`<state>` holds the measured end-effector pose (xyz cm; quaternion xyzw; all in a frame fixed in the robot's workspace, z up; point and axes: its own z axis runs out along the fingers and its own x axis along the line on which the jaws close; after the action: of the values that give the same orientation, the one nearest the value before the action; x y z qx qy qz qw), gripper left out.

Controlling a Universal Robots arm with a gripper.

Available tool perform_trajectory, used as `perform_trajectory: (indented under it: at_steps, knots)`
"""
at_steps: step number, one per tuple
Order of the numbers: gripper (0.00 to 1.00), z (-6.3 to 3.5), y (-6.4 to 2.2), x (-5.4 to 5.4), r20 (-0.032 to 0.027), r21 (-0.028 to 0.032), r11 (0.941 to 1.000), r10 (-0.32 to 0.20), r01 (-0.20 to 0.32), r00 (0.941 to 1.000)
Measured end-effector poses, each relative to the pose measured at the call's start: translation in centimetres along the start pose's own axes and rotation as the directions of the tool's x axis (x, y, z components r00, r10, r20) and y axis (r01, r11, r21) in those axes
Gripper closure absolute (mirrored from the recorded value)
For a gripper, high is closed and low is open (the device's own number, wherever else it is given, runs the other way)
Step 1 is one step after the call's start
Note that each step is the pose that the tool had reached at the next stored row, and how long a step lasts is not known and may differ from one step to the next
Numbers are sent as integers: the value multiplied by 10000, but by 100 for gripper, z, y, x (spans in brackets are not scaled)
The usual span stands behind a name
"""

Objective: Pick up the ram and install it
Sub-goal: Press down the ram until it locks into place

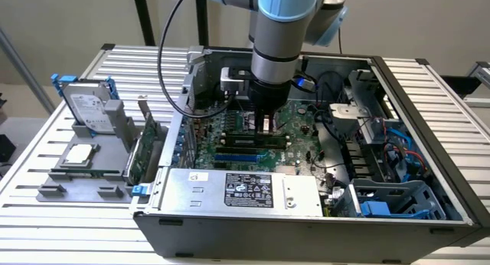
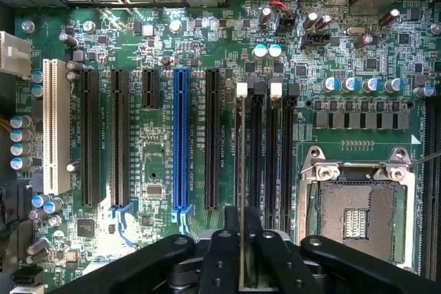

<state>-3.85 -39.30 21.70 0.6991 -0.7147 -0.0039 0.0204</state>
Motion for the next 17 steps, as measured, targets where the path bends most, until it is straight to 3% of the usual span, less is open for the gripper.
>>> perform_trajectory:
  at_steps: [2, 8, 9, 17]
  knots:
    - [0, -40, 1, 1, 1, 1, 10000, -1, 1, 10000]
    - [0, -278, 42, 7, 1, 0, 10000, -1, 1, 10000]
    - [100, -294, 47, 8, 1, 0, 10000, 0, 0, 10000]
    - [100, -301, 47, 8, 1, 0, 10000, -1, 1, 10000]
